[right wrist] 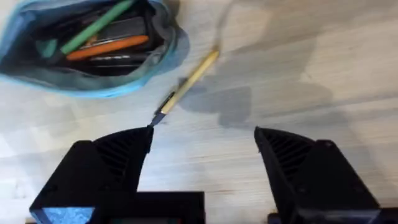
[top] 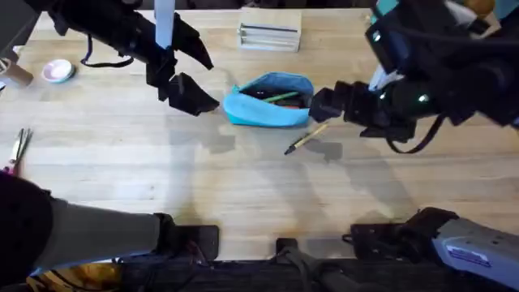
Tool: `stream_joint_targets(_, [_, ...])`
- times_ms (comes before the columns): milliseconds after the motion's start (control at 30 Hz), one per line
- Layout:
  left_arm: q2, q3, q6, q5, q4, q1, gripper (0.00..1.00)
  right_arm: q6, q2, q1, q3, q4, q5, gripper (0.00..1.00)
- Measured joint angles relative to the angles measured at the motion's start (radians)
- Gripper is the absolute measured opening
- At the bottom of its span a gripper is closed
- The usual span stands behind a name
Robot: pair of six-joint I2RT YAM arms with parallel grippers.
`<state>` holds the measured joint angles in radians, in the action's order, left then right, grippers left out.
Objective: Unzip the bag, pick up the pens from the table one at a time and place them inside, then zip the bag closed.
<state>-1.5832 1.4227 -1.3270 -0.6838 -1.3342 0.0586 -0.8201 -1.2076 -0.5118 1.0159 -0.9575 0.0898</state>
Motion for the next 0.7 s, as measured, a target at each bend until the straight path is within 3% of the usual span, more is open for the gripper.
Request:
stream_joint_targets(333, [0.0, 0.0, 0.0, 0.0, 0.018, 0.0, 0.993, -0.132, -0.002, -0.015, -0.207, 0.205, 0.031, 0.997])
stream_joint_targets(700, [0.0, 0.0, 0.0, 0.0, 0.018, 0.0, 0.993, -0.16, -0.119, -0.016, -0.238, 0.356, 0.091, 0.998])
